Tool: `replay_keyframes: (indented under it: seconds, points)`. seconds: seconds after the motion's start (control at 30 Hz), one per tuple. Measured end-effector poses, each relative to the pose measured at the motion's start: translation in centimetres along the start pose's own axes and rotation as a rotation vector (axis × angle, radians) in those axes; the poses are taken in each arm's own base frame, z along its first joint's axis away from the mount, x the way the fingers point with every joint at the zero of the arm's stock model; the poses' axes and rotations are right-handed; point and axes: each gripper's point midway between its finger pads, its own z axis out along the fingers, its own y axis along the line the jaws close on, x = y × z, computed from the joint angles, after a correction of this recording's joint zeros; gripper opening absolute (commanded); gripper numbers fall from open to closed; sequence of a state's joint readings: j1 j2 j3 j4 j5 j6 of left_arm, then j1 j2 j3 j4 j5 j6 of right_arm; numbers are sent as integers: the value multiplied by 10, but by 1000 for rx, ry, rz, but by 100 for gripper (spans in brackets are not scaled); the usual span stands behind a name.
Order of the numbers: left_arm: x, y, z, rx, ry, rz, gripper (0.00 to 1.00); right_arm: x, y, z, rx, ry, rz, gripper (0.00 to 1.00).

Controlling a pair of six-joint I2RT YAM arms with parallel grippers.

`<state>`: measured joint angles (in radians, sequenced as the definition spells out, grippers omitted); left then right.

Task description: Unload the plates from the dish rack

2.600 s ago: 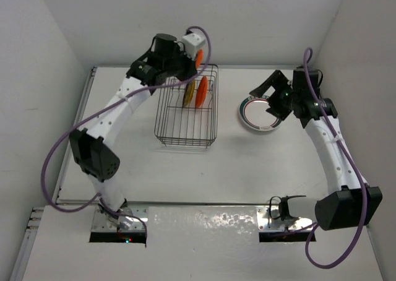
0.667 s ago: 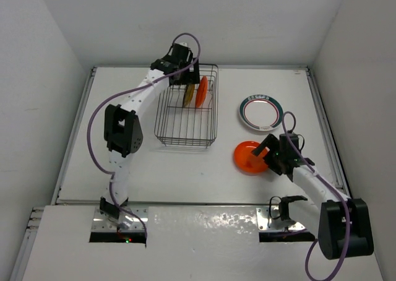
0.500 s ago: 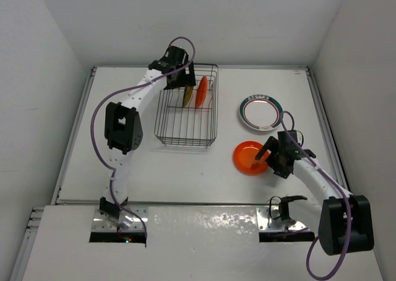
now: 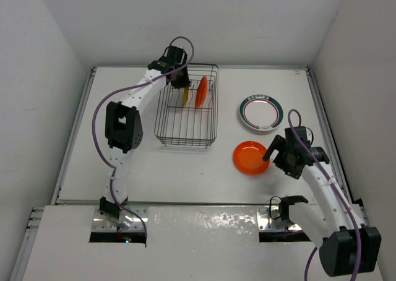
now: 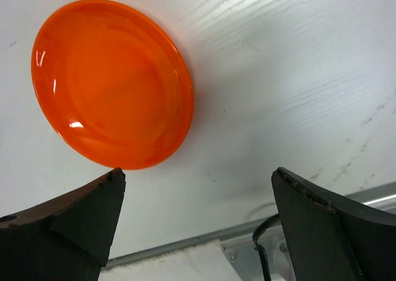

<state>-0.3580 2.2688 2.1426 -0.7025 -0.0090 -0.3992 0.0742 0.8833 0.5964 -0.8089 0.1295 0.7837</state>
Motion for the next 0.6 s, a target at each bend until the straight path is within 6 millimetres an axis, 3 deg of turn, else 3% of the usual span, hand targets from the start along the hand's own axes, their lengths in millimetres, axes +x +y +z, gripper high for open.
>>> replay_keyframes:
  seconds: [0.1, 0.27, 0.37, 0.47, 0.6]
  points:
    - [-2, -6, 0, 30, -3, -1, 4, -1, 0, -6, 4, 9, -6, 99]
    - [-5, -18, -6, 83, 1, 8, 3, -20, 14, -25, -39, -34, -2, 99]
    - [-20, -28, -17, 126, -35, 54, 3, -30, 26, -36, -82, -50, 2, 99]
    - [-34, -37, -36, 173, -86, 123, 1, -38, 38, -47, -136, -63, 12, 99]
    - [-39, -55, -84, 264, -152, 279, 0, -60, 70, -74, -263, -94, 42, 99]
